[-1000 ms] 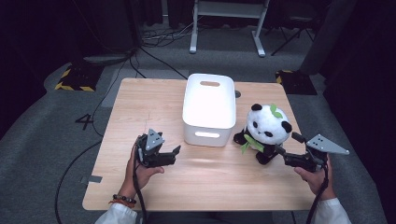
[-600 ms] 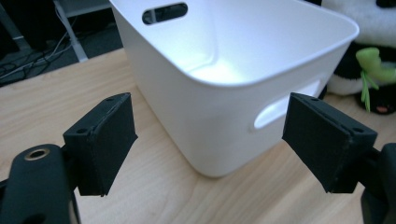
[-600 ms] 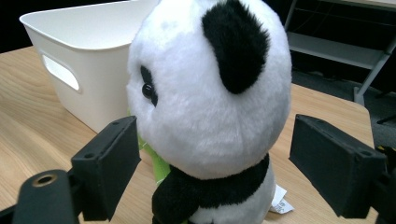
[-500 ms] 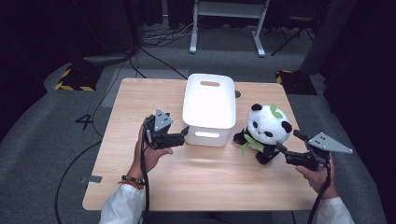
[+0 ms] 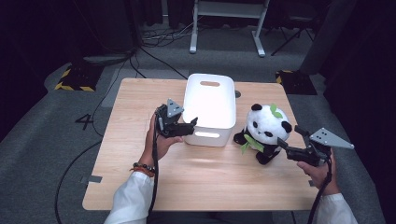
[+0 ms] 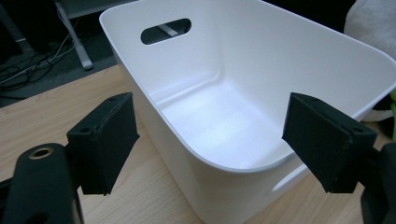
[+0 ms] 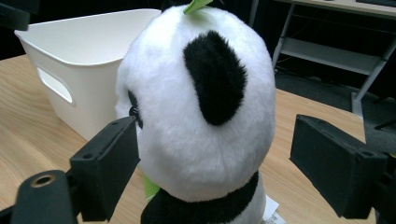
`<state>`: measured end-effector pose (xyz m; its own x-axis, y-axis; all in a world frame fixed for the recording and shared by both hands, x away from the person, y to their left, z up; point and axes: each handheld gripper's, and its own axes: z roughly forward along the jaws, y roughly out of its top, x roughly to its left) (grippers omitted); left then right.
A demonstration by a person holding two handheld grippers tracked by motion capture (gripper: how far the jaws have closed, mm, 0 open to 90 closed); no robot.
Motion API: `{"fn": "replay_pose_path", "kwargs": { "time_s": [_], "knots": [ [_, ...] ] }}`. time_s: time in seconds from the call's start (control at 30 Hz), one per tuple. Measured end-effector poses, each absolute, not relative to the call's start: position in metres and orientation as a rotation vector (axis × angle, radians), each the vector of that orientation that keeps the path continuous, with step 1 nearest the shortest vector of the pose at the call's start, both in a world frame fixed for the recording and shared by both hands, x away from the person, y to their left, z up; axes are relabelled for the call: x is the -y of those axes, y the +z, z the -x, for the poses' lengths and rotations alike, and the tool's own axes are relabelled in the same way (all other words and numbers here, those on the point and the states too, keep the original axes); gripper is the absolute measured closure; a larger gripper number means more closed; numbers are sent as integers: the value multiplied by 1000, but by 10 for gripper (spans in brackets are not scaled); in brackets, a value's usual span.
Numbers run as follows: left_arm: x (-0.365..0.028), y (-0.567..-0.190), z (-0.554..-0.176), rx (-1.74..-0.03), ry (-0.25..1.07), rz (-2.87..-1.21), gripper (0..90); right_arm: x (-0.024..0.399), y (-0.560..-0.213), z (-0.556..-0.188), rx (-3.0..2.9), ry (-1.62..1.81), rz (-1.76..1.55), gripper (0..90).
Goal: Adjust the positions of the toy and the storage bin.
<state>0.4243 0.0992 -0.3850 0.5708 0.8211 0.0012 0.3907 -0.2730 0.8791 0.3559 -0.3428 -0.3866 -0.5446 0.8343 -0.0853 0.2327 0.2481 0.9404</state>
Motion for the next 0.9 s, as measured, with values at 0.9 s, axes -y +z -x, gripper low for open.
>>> {"fn": "replay_pose_path", "kwargs": {
  "time_s": [0.9],
  "knots": [
    [-95,-408,-463,-1135,449,-1876,434,333,-396,-386,-2041,1333,-982,110]
  ]
}}
